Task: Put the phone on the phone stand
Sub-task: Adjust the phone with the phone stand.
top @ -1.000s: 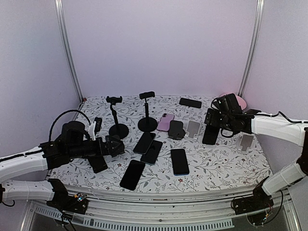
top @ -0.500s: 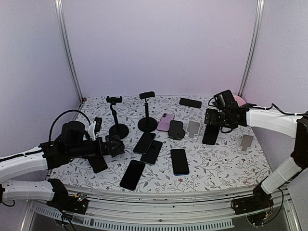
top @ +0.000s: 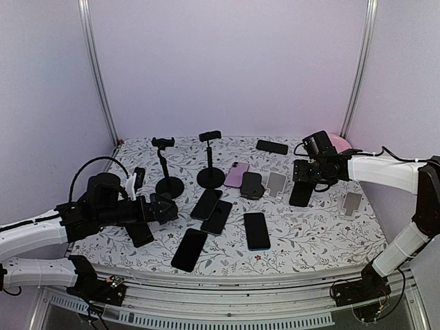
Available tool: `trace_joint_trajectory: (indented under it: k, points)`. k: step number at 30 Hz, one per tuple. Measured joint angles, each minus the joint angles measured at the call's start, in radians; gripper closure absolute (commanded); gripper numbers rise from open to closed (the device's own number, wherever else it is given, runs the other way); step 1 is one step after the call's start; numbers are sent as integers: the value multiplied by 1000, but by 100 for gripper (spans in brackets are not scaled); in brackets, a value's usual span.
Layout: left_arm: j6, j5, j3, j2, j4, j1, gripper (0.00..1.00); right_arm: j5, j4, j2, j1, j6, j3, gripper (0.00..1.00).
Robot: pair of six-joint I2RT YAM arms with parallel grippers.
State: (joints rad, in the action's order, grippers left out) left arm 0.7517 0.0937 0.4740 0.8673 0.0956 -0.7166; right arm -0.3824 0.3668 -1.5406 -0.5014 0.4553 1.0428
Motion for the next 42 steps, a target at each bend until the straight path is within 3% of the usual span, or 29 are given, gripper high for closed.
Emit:
trace_joint_trajectory:
  k: [16,42]
  points:
    - [1,0,0,3,-1,0,3,-22,-2,-3,-21,-46,0,26]
    - [0,0,0,4,-1,0,3,-92,36,-26,-55,-53,30,26]
